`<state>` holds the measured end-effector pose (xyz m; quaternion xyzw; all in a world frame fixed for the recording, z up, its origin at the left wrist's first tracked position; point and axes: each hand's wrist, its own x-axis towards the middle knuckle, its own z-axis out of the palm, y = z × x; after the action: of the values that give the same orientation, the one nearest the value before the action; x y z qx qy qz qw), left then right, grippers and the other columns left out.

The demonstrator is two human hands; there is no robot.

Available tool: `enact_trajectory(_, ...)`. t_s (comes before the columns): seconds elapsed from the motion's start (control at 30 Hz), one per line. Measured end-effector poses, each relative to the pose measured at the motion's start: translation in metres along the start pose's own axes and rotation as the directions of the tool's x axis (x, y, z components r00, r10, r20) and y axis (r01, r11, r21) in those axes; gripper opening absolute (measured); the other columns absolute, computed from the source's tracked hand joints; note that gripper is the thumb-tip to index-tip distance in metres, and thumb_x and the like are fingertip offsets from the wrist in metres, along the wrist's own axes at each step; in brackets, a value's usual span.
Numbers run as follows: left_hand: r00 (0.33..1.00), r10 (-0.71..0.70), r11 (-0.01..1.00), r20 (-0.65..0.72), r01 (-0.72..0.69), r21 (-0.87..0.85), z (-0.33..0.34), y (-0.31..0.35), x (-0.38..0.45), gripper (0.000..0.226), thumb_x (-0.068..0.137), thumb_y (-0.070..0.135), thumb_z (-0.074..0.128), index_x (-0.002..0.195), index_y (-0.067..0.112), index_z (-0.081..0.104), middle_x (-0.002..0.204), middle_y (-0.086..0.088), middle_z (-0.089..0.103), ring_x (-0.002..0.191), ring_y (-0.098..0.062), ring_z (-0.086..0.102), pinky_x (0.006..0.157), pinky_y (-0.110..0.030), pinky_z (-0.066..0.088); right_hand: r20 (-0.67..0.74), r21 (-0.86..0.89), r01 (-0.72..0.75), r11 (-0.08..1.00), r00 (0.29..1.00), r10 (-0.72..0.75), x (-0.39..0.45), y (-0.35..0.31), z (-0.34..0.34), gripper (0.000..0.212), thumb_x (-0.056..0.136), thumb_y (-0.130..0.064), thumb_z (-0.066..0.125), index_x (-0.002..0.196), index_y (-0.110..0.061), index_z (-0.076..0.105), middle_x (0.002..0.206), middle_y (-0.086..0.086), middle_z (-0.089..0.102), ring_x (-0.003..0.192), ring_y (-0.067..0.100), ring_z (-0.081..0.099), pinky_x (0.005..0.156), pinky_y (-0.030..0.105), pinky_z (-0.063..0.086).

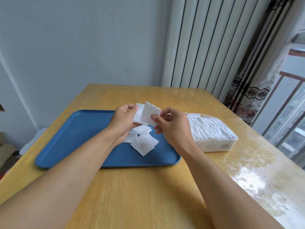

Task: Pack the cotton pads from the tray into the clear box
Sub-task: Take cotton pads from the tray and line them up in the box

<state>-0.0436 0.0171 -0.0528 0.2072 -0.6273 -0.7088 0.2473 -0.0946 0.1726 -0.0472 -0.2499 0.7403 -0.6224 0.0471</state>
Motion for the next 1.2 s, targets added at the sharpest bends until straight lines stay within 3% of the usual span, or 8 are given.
enact_trajectory(0.33,0.977,-0.037,0.994,0.212,0.057,-0.088,0.006,0.003,-0.009,0.012,0.104,0.009,0.052,0.104,0.002,0.062,0.091,-0.017,0.072,0.085,-0.029,0.070,0.074,-0.038,0.062,0.040,0.056,-0.072,0.996,0.997,0.070,0.003,0.005,-0.001,0.022,0.086,-0.020,0.081,0.088,-0.007,0.063,0.061,-0.001,0.067,0.055,0.017,0.065,0.053,0.026,0.050)
enact_trajectory(0.5,0.954,-0.071,0.992,0.291,0.096,-0.076,0.004,0.004,-0.010,0.042,0.101,0.036,0.058,0.117,-0.003,0.064,0.110,-0.024,0.074,0.098,-0.038,0.072,0.090,-0.045,0.059,0.057,0.034,-0.085,0.996,0.995,0.083,0.004,0.005,-0.002,0.021,0.087,-0.020,0.081,0.091,-0.007,0.064,0.065,0.003,0.069,0.053,0.014,0.065,0.052,0.023,0.050)
enact_trajectory(0.63,0.974,0.004,1.000,0.227,-0.005,0.007,0.004,0.003,-0.008,0.018,0.095,0.016,0.070,0.108,0.003,0.070,0.100,-0.020,0.074,0.087,-0.029,0.072,0.086,-0.041,0.059,0.022,0.005,-0.089,0.996,0.996,0.089,0.002,0.001,-0.003,0.025,0.089,-0.025,0.078,0.096,-0.009,0.060,0.070,0.005,0.070,0.051,0.014,0.065,0.050,0.025,0.051)
enact_trajectory(0.73,0.997,0.031,1.000,0.070,-0.031,0.003,-0.007,0.006,0.003,0.006,0.095,0.014,0.070,0.100,0.012,0.069,0.093,-0.008,0.074,0.085,-0.022,0.070,0.085,-0.039,0.059,0.014,-0.165,-0.048,0.985,0.999,0.051,-0.001,0.000,0.001,0.018,0.095,-0.027,0.069,0.096,-0.014,0.058,0.073,0.001,0.067,0.053,0.014,0.066,0.053,0.032,0.057)
enact_trajectory(0.83,0.998,-0.009,0.998,-0.063,0.006,-0.055,-0.028,0.009,0.016,0.003,0.096,0.012,0.068,0.099,0.014,0.067,0.104,-0.010,0.073,0.091,-0.021,0.072,0.074,-0.031,0.062,0.127,-0.505,0.053,0.862,0.992,0.014,-0.008,0.004,0.007,0.019,0.095,-0.036,0.068,0.100,-0.018,0.065,0.086,-0.006,0.064,0.075,0.017,0.065,0.052,0.022,0.049)
enact_trajectory(0.93,0.992,-0.114,0.993,-0.044,0.112,-0.046,-0.042,0.001,0.022,0.011,0.099,0.010,0.064,0.110,0.008,0.065,0.117,-0.018,0.072,0.105,-0.032,0.072,0.079,-0.038,0.062,0.244,-0.740,0.113,0.663,0.964,0.107,-0.014,0.011,0.018,0.046,0.090,-0.049,0.071,0.108,-0.007,0.066,0.109,0.003,0.063,0.101,0.021,0.059,0.081,0.034,0.051)
enact_trajectory(1.07,0.980,-0.189,0.982,0.062,0.190,-0.011,-0.042,-0.007,0.019,0.015,0.102,0.008,0.059,0.115,0.002,0.063,0.110,-0.019,0.073,0.088,-0.030,0.077,0.070,-0.039,0.064,0.261,-0.737,0.055,0.674,0.943,0.208,-0.013,0.014,0.023,0.037,0.083,-0.045,0.079,0.090,-0.011,0.068,0.097,0.003,0.069,0.087,0.020,0.063,0.072,0.037,0.052)
enact_trajectory(1.2,0.970,-0.229,0.973,0.081,0.226,0.044,-0.039,-0.012,0.020,0.021,0.102,0.008,0.058,0.120,-0.002,0.062,0.115,-0.024,0.071,0.102,-0.036,0.073,0.082,-0.048,0.062,0.284,-0.669,0.013,0.743,0.928,0.240,-0.011,0.011,0.014,0.027,0.080,-0.038,0.084,0.080,-0.020,0.064,0.080,-0.006,0.065,0.072,0.009,0.058,0.058,0.024,0.043)
